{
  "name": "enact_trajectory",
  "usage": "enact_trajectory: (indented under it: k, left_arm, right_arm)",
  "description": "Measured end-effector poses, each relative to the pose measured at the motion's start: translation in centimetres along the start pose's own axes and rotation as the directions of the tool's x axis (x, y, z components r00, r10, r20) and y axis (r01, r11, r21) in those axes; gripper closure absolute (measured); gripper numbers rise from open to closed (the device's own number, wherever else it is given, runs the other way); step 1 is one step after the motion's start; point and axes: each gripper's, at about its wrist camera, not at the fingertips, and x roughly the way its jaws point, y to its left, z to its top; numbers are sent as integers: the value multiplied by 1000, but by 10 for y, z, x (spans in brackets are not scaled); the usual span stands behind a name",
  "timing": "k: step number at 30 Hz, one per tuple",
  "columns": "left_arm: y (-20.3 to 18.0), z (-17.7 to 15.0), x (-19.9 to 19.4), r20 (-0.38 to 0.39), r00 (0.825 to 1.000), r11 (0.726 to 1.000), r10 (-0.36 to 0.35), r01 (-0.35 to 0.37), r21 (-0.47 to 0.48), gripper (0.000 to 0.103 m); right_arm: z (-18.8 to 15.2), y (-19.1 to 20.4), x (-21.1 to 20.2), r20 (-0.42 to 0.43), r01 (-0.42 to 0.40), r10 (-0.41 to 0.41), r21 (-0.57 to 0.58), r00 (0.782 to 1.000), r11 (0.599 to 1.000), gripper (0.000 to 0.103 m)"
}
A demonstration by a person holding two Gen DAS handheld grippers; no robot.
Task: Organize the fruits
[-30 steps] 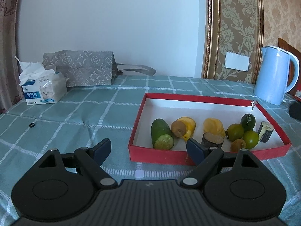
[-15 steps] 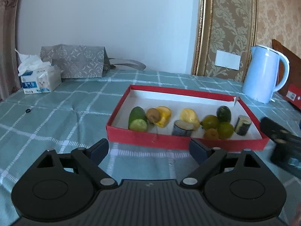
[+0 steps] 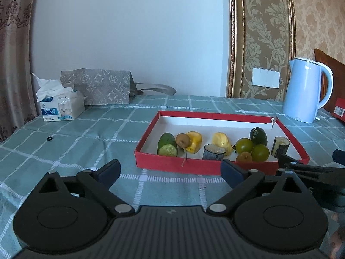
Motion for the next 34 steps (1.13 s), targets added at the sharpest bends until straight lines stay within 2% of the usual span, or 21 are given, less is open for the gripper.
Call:
enact_trajectory:
  k: [13, 22, 28, 34]
  left_arm:
    - [-9, 0, -3, 20, 999, 998, 27, -28, 55, 2]
    - [-6, 1, 4, 6, 997, 996, 73, -74, 45, 2]
    - [-2, 3, 7, -8, 997, 997, 79, -78, 29, 2]
    - [-2, 3, 8, 10, 997, 996, 80, -81, 43, 2]
  right_arm:
    - [1, -2, 8, -61, -13, 16, 53, 998, 999, 0]
    - [1, 2, 8, -57, -5, 8, 43, 998, 999, 0]
    - [1, 7, 7, -57, -13, 15, 33, 998, 999, 0]
    - [1, 10, 7, -55, -18, 20, 31, 998, 999, 0]
